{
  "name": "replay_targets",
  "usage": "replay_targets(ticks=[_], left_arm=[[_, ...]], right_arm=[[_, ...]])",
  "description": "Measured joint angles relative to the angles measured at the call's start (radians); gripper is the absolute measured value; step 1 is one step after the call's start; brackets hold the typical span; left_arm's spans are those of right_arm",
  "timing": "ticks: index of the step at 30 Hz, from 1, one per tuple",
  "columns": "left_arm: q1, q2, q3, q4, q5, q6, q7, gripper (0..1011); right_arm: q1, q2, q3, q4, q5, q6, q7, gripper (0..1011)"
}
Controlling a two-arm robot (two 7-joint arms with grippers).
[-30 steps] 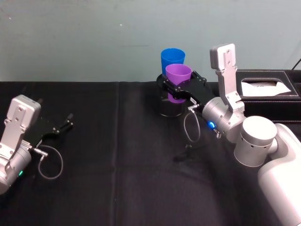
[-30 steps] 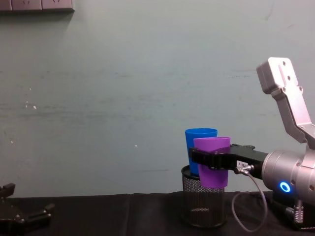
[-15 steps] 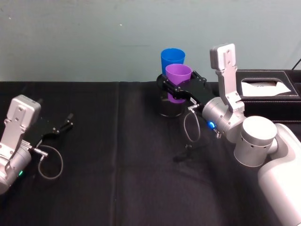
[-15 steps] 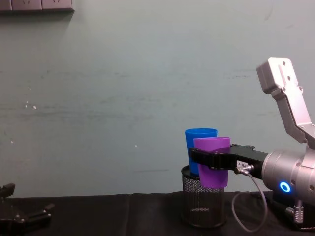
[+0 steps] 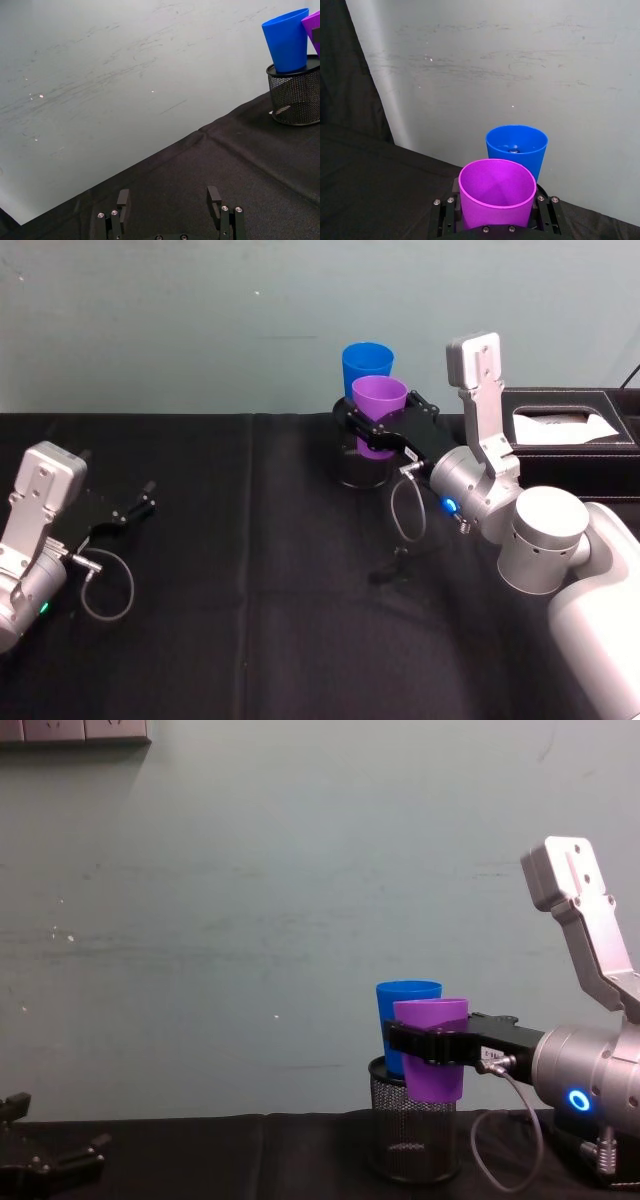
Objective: Pick up one cup with a gripper and tap it against the other cup.
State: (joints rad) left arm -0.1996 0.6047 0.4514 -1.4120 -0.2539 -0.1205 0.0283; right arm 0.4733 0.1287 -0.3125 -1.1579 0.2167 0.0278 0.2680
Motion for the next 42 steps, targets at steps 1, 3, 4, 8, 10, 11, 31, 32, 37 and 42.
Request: replay_targets(ticks=[1, 3, 4, 8, 10, 11, 31, 32, 37, 42], left_arm=[[0.000, 0.000, 0.000, 0.000, 0.000, 0.000, 0.000, 1000], [0.000, 0.000, 0.000, 0.000, 0.000, 0.000, 0.000, 1000], [0.000, 0.000, 0.000, 0.000, 0.000, 0.000, 0.000, 1000], [0.000, 0.000, 0.000, 0.000, 0.000, 0.000, 0.000, 1000], [0.000, 0.000, 0.000, 0.000, 0.000, 0.000, 0.000, 1000], [0.000, 0.000, 0.000, 0.000, 0.000, 0.000, 0.000, 1000], [0.000, 0.000, 0.000, 0.000, 0.000, 0.000, 0.000, 1000], [0.000, 0.000, 0.000, 0.000, 0.000, 0.000, 0.000, 1000], [0.000, 0.000, 0.000, 0.000, 0.000, 0.000, 0.000, 1000], [0.000, 0.000, 0.000, 0.000, 0.000, 0.000, 0.000, 1000]], right_arm=[[0.000, 0.000, 0.000, 0.000, 0.000, 0.000, 0.000, 734], [0.000, 0.000, 0.000, 0.000, 0.000, 0.000, 0.000, 735], [0.000, 0.000, 0.000, 0.000, 0.000, 0.000, 0.000, 734], [0.000, 0.000, 0.000, 0.000, 0.000, 0.000, 0.000, 734], [0.000, 0.000, 0.000, 0.000, 0.000, 0.000, 0.000, 734], [0.000, 0.000, 0.000, 0.000, 0.000, 0.000, 0.000, 734], [0.000, 0.000, 0.000, 0.000, 0.000, 0.000, 0.000, 734], [0.000, 0.000, 0.000, 0.000, 0.000, 0.000, 0.000, 734], [0.000, 0.000, 0.000, 0.000, 0.000, 0.000, 0.000, 735], [0.000, 0.000, 0.000, 0.000, 0.000, 0.000, 0.000, 734]])
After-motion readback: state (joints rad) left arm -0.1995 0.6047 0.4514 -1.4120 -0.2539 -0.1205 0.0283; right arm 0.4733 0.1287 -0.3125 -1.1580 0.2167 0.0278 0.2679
